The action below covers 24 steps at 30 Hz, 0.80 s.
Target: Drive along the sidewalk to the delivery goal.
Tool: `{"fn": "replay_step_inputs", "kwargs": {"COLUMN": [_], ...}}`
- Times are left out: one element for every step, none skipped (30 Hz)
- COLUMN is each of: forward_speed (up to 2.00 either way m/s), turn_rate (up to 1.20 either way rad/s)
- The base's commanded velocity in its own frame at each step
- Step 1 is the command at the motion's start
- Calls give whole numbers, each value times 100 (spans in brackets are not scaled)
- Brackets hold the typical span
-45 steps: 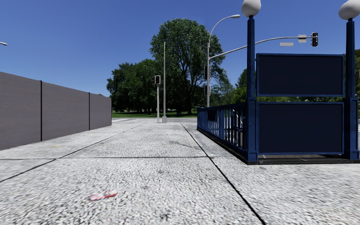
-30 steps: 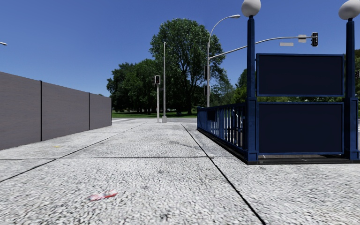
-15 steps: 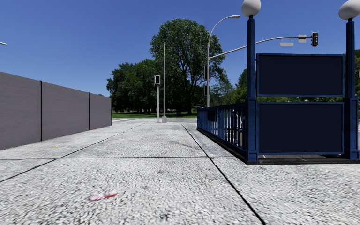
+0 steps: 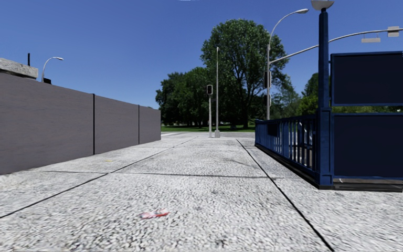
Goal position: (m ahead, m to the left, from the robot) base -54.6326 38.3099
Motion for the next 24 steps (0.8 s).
{"fn": "replay_step_inputs", "kwargs": {"forward_speed": [0,0,0,0,0,0,0,0,0,0,0,0,0,0,0,0,0,0,0,0,0,0,0,0], "turn_rate": [116,116,116,116,116,116,116,109,105,104,104,104,104,104,104,113,120,120,120,120,120,120,120,120]}}
